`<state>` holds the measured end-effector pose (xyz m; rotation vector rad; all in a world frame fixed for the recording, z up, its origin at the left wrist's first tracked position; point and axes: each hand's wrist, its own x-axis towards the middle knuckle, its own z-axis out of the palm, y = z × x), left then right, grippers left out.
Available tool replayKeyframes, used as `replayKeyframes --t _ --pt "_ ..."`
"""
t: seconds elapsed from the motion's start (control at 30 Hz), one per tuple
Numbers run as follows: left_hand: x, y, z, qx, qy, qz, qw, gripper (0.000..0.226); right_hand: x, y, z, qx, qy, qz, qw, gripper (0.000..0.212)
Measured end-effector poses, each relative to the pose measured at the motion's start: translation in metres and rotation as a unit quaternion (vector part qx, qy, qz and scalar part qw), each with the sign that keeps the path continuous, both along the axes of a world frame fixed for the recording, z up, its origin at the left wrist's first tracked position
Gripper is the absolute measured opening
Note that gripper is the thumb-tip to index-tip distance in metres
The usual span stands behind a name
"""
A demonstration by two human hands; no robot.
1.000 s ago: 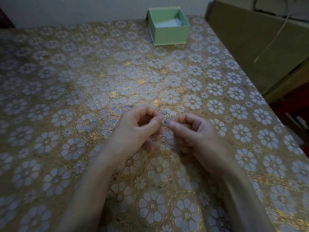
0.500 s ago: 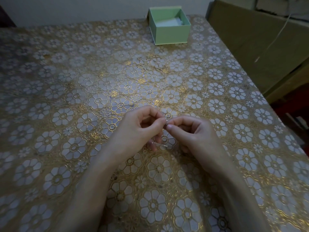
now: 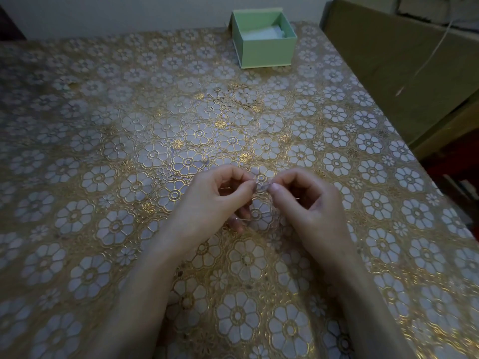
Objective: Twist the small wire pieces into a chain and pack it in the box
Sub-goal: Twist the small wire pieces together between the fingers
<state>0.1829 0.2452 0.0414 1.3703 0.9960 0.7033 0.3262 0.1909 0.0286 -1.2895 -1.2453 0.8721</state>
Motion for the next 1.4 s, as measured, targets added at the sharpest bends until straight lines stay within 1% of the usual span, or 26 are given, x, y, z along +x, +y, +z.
replayKeyframes --t 0.03,0.1,0.17,0.23,0.3,0.4,0.5,0.6,0.67,0.73,0.77,0.83,0.9,0.97,1.0,1.1,1.17,1.2,1.27,1.4 --pt "0.000 0.000 0.000 -0.005 0.002 0.004 1.000 0.015 0.002 0.000 0.001 0.003 0.038 0.008 0.999 0.015" --pt "0.000 0.000 0.000 -0.009 0.007 0.010 1.000 0.016 0.005 0.000 0.002 -0.006 0.145 0.039 0.989 0.010" --pt "0.001 -0.001 0.000 -0.012 0.010 0.015 1.000 0.017 0.007 0.001 0.004 -0.026 0.251 0.066 0.965 0.007" --pt "0.001 -0.001 0.000 -0.015 0.009 0.021 1.000 0.016 0.009 0.001 0.006 -0.041 0.328 0.084 0.940 0.005" --pt "0.002 -0.001 0.001 -0.018 0.010 0.023 1.000 0.016 0.011 0.000 0.007 -0.048 0.367 0.097 0.924 0.004" --pt "0.003 -0.001 0.003 -0.023 0.010 0.024 0.999 0.018 0.012 0.001 0.005 -0.044 0.389 0.111 0.913 0.003" --pt "0.003 -0.002 0.004 -0.041 -0.010 0.027 0.999 0.017 0.014 0.003 0.002 -0.024 0.397 0.147 0.906 0.018" --pt "0.003 -0.003 0.006 -0.060 -0.039 0.030 0.997 0.014 0.016 0.002 0.003 -0.036 0.390 0.160 0.906 0.024" --pt "0.002 -0.002 0.007 -0.068 -0.054 0.036 0.996 0.013 0.015 0.001 0.005 -0.051 0.364 0.152 0.918 0.029" --pt "0.002 -0.001 0.008 -0.071 -0.070 0.047 0.994 0.013 0.012 0.001 0.006 -0.082 0.311 0.120 0.939 0.033" --pt "0.001 0.000 0.008 -0.072 -0.078 0.055 0.993 0.014 0.011 0.001 0.005 -0.100 0.279 0.100 0.950 0.032" --pt "0.001 0.001 0.007 -0.067 -0.091 0.074 0.991 0.014 0.008 0.002 0.004 -0.125 0.205 0.074 0.968 0.029" --pt "0.001 0.001 0.006 -0.050 -0.094 0.084 0.991 0.014 0.006 0.002 0.003 -0.138 0.162 0.073 0.974 0.021" --pt "0.000 0.001 0.005 -0.013 -0.078 0.080 0.994 0.015 0.006 0.002 0.003 -0.144 0.176 0.084 0.970 0.011" --pt "0.000 0.001 0.004 0.015 -0.058 0.075 0.995 0.016 0.006 0.002 0.002 -0.146 0.197 0.090 0.965 0.010" --pt "0.000 0.000 0.002 0.090 -0.003 0.052 0.995 0.014 0.007 0.004 0.000 -0.139 0.244 0.099 0.955 0.020" --pt "0.000 0.001 0.000 0.122 0.017 0.042 0.992 0.015 0.005 0.004 -0.001 -0.131 0.239 0.091 0.958 0.020" --pt "0.000 0.001 -0.001 0.136 0.028 0.038 0.990 0.016 0.005 0.005 -0.002 -0.127 0.220 0.081 0.964 0.017" --pt "0.001 0.000 -0.003 0.157 0.046 0.029 0.986 0.015 0.004 0.004 -0.002 -0.120 0.146 0.052 0.981 0.011" --pt "0.001 0.000 -0.004 0.163 0.053 0.036 0.985 0.006 0.004 0.004 0.001 -0.097 0.020 0.006 0.995 0.014"
